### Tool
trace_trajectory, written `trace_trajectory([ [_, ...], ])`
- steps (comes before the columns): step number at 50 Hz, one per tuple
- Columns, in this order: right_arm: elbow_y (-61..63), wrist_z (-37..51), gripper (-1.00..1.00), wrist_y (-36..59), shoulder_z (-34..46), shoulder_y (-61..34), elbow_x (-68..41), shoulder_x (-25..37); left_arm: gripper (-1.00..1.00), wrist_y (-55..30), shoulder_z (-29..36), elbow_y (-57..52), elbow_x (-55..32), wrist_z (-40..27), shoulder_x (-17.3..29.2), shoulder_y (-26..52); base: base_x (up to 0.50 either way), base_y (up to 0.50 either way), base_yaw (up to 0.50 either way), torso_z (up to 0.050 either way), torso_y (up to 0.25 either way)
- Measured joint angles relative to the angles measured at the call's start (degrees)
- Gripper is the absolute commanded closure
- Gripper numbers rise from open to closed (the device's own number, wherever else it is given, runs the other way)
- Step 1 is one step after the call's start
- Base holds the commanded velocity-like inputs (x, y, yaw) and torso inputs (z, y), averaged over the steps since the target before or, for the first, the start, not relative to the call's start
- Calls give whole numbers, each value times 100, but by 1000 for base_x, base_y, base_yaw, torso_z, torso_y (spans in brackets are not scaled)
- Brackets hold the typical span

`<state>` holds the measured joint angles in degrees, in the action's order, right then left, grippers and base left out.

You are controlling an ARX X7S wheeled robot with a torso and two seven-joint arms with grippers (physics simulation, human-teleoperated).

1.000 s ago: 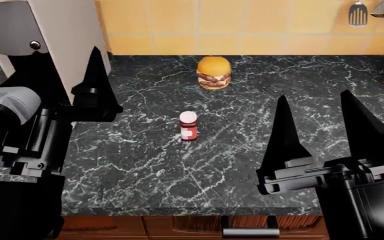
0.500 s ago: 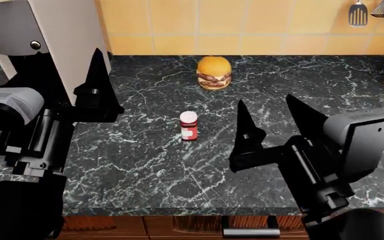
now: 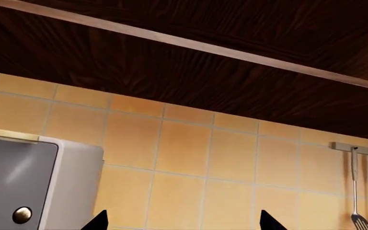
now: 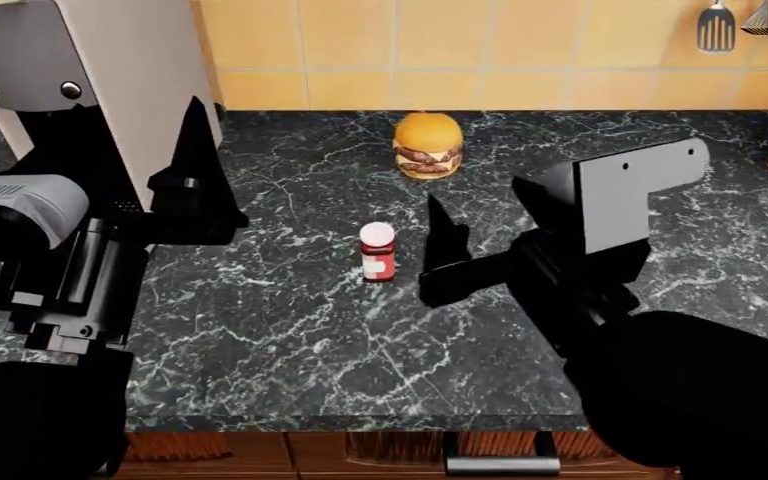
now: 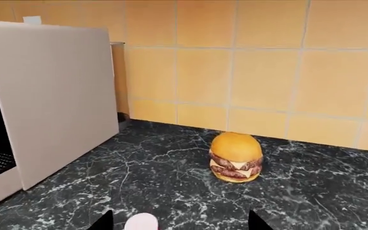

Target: Pick the jam and jam from the counter and place them in the cabinets closest to them.

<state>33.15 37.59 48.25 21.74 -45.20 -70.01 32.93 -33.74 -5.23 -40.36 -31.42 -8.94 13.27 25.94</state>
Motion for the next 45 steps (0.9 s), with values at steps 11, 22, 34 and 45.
trace_trajectory([
  [11, -587, -4, -100, 472, 151, -583, -392, -80, -100, 10, 27, -6, -33, -38, 28, -3, 0, 0, 0, 0, 0],
  [22, -1115, -135, -100, 711, 340, -852, -579, -257, -100, 27, 48, -7, -65, -69, 59, -4, 0, 0, 0, 0, 0],
  [34, -1535, -311, -100, 818, 576, -1016, -540, -449, -100, 60, 73, 1, -102, -103, 95, -12, 0, 0, 0, 0, 0],
  [45, -1982, -553, -100, 817, 861, -1155, -269, -649, -100, 99, 116, 21, -141, -136, 134, -21, 0, 0, 0, 0, 0],
])
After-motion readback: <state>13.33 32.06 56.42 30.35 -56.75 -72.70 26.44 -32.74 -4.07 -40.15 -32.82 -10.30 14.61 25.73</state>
